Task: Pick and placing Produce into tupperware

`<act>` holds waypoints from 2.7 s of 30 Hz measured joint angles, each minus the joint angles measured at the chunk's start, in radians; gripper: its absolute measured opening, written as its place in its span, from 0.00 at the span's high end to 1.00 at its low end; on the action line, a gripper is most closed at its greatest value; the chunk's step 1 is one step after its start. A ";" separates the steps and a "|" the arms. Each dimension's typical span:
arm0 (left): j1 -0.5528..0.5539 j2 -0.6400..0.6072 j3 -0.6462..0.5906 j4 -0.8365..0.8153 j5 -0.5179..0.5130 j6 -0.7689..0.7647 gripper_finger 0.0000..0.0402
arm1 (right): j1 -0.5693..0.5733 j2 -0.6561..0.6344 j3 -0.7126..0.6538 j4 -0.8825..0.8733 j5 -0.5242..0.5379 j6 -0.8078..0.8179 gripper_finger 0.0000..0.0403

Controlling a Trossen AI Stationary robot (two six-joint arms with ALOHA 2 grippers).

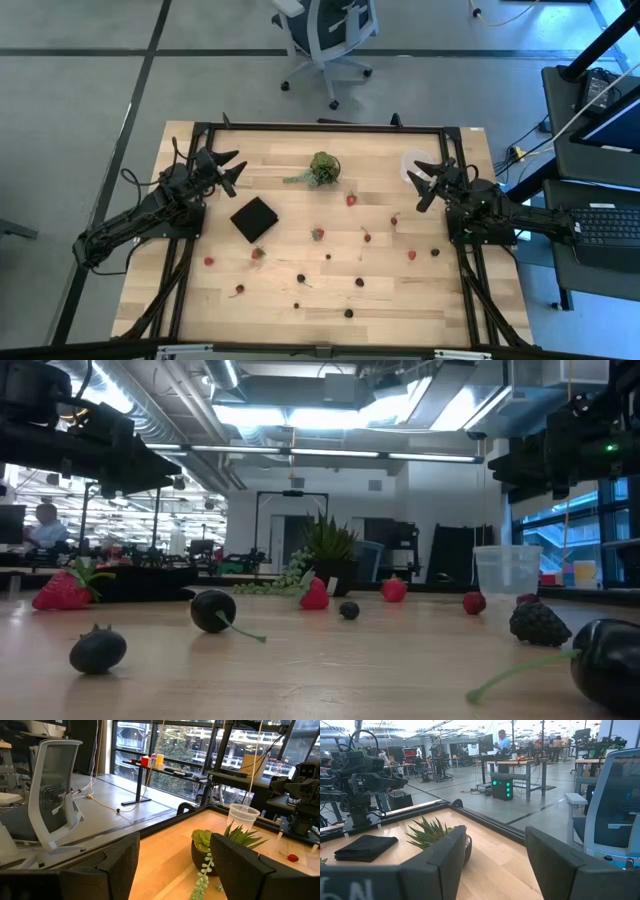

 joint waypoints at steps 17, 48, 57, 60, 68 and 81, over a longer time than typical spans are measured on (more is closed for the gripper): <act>0.000 0.000 0.000 0.000 0.000 0.000 0.41 | 0.000 0.000 0.000 0.000 0.000 0.000 0.49; 0.000 0.000 0.000 0.000 0.000 0.000 0.41 | 0.001 0.002 0.003 -0.006 -0.234 0.137 0.49; 0.000 0.000 0.000 0.000 0.000 0.000 0.41 | 0.001 0.211 0.198 -0.225 -0.238 0.200 0.49; 0.000 0.000 0.000 0.000 0.000 0.000 0.41 | 0.001 0.353 0.304 -0.373 -0.238 0.293 0.49; 0.000 0.000 0.000 0.016 -0.025 0.000 0.41 | 0.001 0.735 0.506 -0.697 -0.316 0.624 0.49; 0.000 0.000 0.000 0.038 -0.053 0.000 0.41 | 0.118 1.190 0.594 -0.666 -0.406 0.578 0.49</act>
